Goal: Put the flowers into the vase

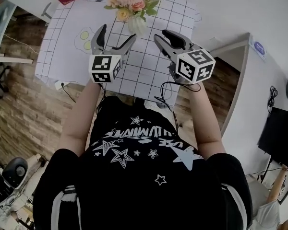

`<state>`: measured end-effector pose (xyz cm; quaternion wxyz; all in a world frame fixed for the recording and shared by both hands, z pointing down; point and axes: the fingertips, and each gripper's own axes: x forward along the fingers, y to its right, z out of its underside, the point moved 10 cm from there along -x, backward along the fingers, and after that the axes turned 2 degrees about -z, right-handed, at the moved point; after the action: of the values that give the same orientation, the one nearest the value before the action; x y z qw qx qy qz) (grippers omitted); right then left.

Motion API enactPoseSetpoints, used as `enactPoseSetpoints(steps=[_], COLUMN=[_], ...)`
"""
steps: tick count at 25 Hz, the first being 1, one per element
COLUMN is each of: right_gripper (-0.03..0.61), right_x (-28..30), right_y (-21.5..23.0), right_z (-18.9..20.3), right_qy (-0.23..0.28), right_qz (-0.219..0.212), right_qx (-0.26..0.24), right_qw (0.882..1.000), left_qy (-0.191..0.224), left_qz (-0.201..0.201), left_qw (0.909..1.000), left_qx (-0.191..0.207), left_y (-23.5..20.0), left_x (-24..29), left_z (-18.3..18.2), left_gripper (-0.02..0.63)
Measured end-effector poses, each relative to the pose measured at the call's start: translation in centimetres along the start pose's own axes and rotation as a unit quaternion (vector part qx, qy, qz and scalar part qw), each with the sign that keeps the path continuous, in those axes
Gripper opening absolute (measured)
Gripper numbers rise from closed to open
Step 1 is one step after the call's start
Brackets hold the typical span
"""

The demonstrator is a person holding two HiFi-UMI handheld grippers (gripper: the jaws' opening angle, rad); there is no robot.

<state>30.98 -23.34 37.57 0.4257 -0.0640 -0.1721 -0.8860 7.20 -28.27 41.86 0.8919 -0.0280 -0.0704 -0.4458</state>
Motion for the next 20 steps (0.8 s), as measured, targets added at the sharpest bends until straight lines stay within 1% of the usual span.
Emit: enactPoseSetpoints(steps=[3, 6, 9, 12, 15, 18, 20], right_gripper=[0.155, 0.155, 0.155, 0.155, 0.155, 0.155, 0.155], right_x=[0.2, 0.0, -0.2, -0.1, -0.1, -0.3, -0.5], right_y=[-0.2, -1.1, -2.7, -4.4, -6.5, -8.9, -10.4], right_z=[0.3, 0.6, 1.1, 1.4, 1.7, 1.9, 1.8], right_qy=[0.005, 0.016, 0.012, 0.003, 0.009, 0.01, 0.012], right_qz=[0.001, 0.003, -0.001, 0.002, 0.0, -0.002, -0.004], right_qx=[-0.001, 0.012, 0.016, 0.01, 0.019, 0.021, 0.019], right_qw=[1.0, 1.0, 1.0, 1.0, 1.0, 1.0, 1.0], left_qy=[0.02, 0.034, 0.041, 0.054, 0.056, 0.051, 0.061], left_qz=[-0.013, -0.013, -0.016, -0.03, -0.043, -0.045, -0.046], left_qw=[0.9997, 0.9993, 0.999, 0.9978, 0.9967, 0.9962, 0.9948], left_qx=[-0.007, -0.007, -0.006, -0.026, -0.04, -0.053, -0.068], left_y=[-0.2, -0.4, -0.9, -1.3, -1.9, -2.3, -2.3], left_x=[-2.5, -4.3, -6.1, -8.9, -12.3, -15.7, -18.0], left_z=[-0.9, -1.4, -1.8, -2.3, -2.1, -1.8, -1.9], left_gripper=[0.486, 0.469, 0.452, 0.402, 0.362, 0.297, 0.263])
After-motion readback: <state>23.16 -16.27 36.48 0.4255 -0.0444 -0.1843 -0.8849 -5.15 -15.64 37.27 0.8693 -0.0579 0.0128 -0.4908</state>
